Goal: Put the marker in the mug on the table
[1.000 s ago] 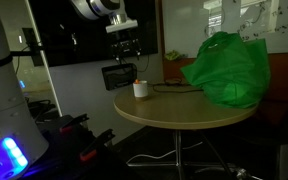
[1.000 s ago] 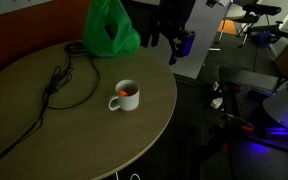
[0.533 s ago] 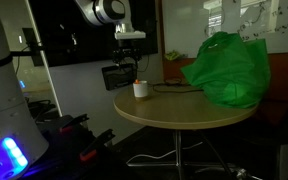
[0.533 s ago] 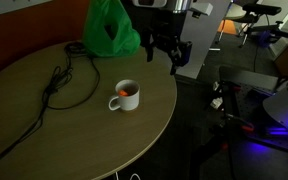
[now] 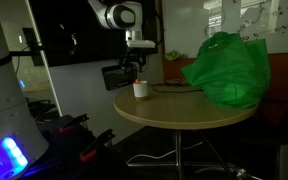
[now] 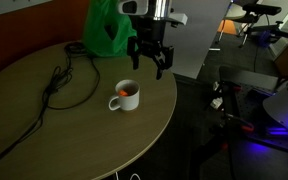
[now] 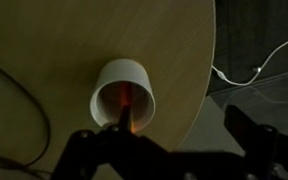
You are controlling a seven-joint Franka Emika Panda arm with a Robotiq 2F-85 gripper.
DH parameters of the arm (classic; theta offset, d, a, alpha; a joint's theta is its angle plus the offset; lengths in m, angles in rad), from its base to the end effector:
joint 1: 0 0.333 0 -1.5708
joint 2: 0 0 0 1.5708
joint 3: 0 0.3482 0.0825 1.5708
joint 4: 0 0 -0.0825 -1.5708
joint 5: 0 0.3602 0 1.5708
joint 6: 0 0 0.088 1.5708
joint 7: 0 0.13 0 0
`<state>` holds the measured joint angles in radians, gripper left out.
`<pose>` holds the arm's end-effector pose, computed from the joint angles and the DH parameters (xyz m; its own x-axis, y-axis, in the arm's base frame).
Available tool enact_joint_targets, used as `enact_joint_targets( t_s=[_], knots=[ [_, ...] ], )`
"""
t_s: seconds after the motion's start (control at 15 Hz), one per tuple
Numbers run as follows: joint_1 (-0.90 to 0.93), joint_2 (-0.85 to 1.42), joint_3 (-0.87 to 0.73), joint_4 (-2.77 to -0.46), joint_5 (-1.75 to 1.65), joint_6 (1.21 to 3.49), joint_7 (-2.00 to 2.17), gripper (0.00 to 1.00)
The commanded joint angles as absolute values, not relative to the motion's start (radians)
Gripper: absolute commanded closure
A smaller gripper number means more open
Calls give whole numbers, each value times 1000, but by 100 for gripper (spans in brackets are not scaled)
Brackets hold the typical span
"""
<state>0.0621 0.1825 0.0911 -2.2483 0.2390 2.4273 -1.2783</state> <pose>0.5230 0.0848 0.3118 0.3177 0.9350 0.1577 0.9481 -0.3107 -0.0681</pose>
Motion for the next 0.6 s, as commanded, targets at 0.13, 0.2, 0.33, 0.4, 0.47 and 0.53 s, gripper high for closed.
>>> enact_joint_targets(
  t_s=[0.13, 0.2, 0.33, 0.4, 0.47, 0.53],
  knots=[
    [2, 279, 145, -2168, 298, 2454, -1368, 2],
    [-3, 298, 151, -2153, 296, 2455, -1366, 9],
    [-13, 333, 161, -2125, 286, 2458, -1354, 20],
    [-17, 349, 166, -2114, 280, 2460, -1350, 35],
    [-19, 364, 172, -2101, 274, 2462, -1345, 41],
    [-22, 379, 177, -2089, 271, 2461, -1340, 44]
  ],
)
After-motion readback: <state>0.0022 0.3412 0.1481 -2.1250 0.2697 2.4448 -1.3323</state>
